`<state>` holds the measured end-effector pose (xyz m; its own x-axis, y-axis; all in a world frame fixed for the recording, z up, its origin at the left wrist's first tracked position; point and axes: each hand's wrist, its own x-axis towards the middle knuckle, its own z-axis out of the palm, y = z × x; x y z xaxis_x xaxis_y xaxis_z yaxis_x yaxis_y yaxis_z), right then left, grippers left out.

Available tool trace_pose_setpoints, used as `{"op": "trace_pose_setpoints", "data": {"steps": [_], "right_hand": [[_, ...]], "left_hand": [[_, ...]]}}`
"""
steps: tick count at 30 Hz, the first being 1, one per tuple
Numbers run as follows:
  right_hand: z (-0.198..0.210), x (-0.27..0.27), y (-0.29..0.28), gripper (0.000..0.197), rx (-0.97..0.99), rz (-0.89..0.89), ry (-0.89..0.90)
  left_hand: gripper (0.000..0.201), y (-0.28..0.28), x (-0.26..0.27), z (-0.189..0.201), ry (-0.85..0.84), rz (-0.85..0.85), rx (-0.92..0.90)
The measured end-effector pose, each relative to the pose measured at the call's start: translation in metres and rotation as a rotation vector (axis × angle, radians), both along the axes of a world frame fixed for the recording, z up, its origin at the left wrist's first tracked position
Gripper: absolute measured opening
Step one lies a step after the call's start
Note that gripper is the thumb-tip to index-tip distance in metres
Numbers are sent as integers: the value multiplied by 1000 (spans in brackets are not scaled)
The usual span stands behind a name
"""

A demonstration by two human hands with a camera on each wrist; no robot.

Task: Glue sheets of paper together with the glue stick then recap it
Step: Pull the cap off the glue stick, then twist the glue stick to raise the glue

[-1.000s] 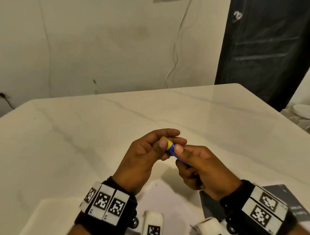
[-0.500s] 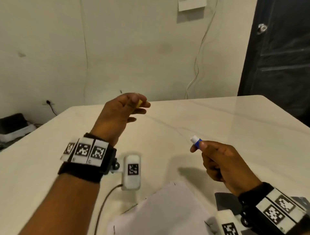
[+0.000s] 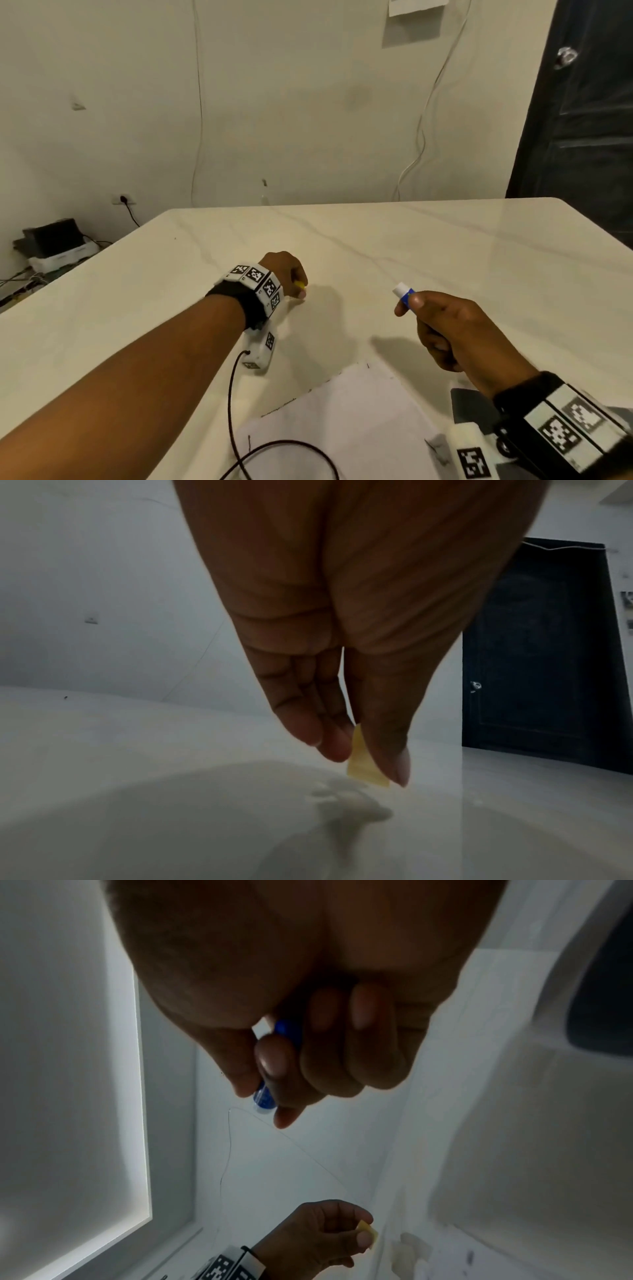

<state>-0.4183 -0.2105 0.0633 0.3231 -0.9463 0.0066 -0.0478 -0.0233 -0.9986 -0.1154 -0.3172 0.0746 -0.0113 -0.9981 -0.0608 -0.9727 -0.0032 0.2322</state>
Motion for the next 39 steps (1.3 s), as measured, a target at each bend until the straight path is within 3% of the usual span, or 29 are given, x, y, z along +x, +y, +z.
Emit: {"op": "trace_pose_setpoints", "data": {"steps": [6,11,15,21,28,35,39], "right_hand": [[4,6,8,41,130,246,152],[4,5,12,46,244,397,372],[4,0,7,45,187,293,429],[-1,-20,-10,37,106,116,507],[-9,-34,-26,41,51,-96,574],[-2,-21,-19,29,-54,-96,208],[0,1,-5,33,76,82,-25]], "left_hand": [[46,5,-1,-6,21,4,50],[59,29,-3,7,179,44,-62],[59,74,-15,26,375,-8,-120],[44,127,-25,30,540,-57,-113],[35,121,-51,17,789,-58,-94],[31,100,-96,0,1312,-49,-103],[42,102,-111,-14,1339,-169,-20]]}}
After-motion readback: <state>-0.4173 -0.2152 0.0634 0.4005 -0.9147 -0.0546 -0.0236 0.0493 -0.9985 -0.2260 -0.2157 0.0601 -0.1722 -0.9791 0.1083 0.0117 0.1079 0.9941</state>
